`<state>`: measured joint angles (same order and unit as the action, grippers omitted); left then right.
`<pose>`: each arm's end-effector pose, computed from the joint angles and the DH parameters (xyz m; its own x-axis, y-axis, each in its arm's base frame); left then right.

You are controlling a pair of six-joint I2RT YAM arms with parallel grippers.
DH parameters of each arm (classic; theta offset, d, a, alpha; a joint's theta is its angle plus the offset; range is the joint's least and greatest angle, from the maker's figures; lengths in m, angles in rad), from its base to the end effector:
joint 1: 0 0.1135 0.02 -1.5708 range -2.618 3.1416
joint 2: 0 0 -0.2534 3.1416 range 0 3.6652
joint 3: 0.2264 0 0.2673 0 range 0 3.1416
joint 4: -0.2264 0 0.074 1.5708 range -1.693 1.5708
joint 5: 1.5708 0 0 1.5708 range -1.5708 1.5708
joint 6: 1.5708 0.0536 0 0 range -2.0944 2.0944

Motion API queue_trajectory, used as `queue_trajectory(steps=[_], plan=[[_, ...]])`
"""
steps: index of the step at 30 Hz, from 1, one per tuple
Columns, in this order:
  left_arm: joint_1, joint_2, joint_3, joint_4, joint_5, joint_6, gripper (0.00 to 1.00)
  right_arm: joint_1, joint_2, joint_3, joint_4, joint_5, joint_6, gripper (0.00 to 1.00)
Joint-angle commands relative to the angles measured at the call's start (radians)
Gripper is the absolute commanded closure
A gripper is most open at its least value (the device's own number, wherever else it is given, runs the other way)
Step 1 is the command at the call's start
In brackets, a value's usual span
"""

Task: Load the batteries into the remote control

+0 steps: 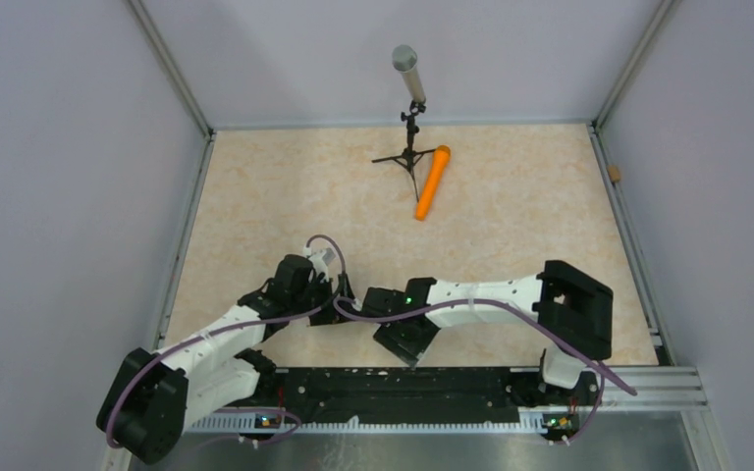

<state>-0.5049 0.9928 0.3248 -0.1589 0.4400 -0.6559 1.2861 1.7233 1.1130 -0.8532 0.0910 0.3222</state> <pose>0.1694 -0.1197 0.1214 -0.9313 -0.1158 -0.3455 0.1541 0.7341 -0.6614 0.0945 0.3057 0.1372 -0.5667 -0.8136 -0.1302 -0.8156 0.5763 -0.0518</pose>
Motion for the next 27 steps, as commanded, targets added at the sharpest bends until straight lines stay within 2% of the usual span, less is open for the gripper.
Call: queue_trajectory(steps=[1, 5, 11, 17, 19, 27], plan=[[0.004, 0.027, 0.0, 0.031, 0.027, 0.021, 0.16, -0.01, -0.112, -0.009, 0.01, 0.07, 0.064, 0.35], [0.002, 0.077, 0.015, 0.067, 0.073, 0.037, 0.18, -0.01, -0.21, -0.063, 0.035, 0.11, 0.128, 0.35], [-0.001, 0.199, 0.056, 0.118, 0.138, 0.054, 0.27, -0.01, -0.366, -0.179, 0.083, 0.254, 0.261, 0.35], [-0.019, 0.312, 0.096, 0.151, 0.15, 0.066, 0.31, -0.011, -0.512, -0.315, 0.213, 0.225, 0.371, 0.37], [-0.031, 0.348, 0.103, 0.189, 0.153, 0.063, 0.34, -0.011, -0.551, -0.363, 0.265, 0.202, 0.406, 0.4], [-0.143, 0.437, 0.116, 0.247, 0.123, 0.033, 0.46, -0.01, -0.603, -0.474, 0.363, 0.163, 0.554, 0.5]])
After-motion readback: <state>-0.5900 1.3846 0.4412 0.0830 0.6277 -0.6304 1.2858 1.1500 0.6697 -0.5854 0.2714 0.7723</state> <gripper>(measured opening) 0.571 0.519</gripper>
